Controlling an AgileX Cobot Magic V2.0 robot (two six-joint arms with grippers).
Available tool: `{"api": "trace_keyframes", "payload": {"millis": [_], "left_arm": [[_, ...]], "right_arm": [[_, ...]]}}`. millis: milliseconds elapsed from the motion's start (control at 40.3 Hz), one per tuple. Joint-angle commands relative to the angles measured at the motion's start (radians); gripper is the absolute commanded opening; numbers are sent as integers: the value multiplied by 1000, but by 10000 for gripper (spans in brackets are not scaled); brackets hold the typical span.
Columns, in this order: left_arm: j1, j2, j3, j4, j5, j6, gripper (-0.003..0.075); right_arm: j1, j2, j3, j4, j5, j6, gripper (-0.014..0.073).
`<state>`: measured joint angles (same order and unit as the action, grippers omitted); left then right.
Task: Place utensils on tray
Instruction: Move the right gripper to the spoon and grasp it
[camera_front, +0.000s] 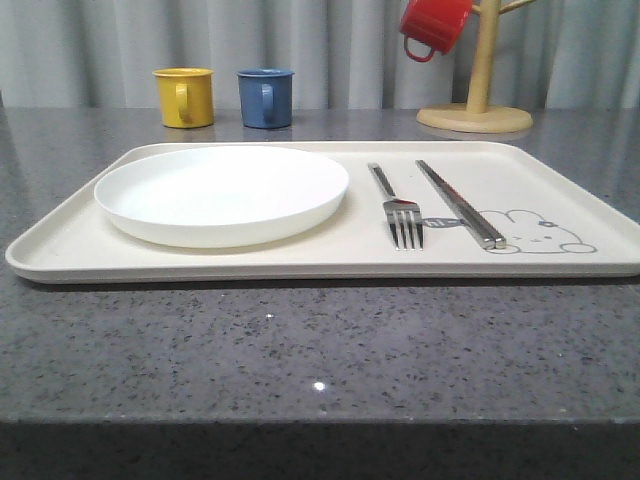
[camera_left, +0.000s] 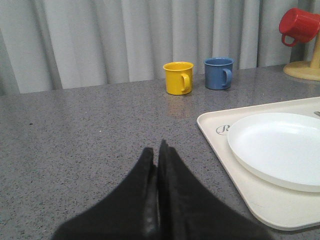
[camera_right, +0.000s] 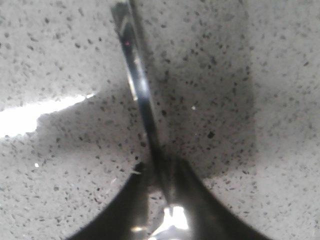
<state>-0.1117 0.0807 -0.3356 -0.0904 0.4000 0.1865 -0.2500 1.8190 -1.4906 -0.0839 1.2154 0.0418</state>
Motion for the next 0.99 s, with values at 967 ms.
{"api": "trace_keyframes", "payload": {"millis": [967], "left_arm": [[-6,10,-23,-11,-81,-9,-18]], "right_arm": [[543,-214,-29,39,64,332,-37]]}}
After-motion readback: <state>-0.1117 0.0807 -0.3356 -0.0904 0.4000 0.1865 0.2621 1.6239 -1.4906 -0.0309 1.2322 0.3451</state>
